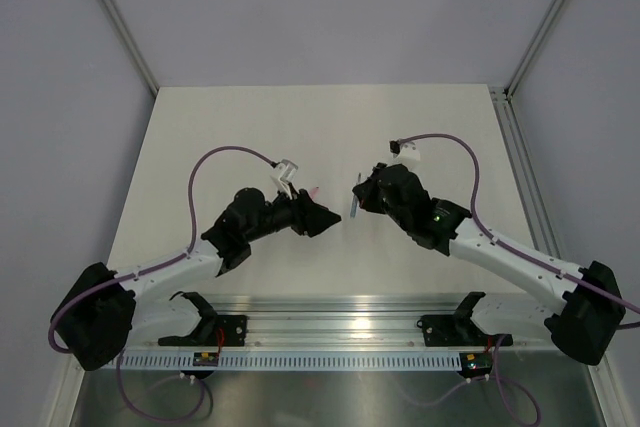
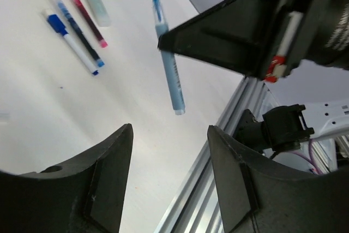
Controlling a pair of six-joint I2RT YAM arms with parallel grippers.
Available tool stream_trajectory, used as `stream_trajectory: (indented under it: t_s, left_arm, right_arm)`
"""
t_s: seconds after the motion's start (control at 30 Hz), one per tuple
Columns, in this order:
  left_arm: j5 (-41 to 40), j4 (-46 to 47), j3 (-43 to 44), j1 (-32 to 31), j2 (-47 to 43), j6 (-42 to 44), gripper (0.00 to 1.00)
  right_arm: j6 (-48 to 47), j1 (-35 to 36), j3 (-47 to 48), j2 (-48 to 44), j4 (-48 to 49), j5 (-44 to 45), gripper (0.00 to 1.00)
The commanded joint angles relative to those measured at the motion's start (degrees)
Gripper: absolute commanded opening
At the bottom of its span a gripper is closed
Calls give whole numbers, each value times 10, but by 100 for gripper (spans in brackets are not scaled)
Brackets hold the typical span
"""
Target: Insert the pens into the pen caps
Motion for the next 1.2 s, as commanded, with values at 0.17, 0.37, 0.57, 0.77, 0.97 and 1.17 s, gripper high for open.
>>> stream_trajectory:
  t_s: [0.17,0.37,0.57,0.77,0.97,1.17]
  left_arm:
    - [112,115,24,-1,64,-42,64]
    - [121,121,29,-1,76,-44,60]
    - [112,113,32,-1,84,-43,39]
    - [104,107,31,-1,81,-43,8]
    - [64,87,22,1,52,-35,0]
    - [-41,28,3,8,-6,-8,0]
  right_arm:
    - [15,34,-58,-65,120,-42,0]
    - [9,51,-49,-58,131,-60,0]
    - [12,60,-53,-53,148,-79,0]
    - [18,70,-60,-61,147,-88,0]
    - [10,70,-57,-88,141,-104,29]
    - [-37,68,-37,-107,76,-105,39]
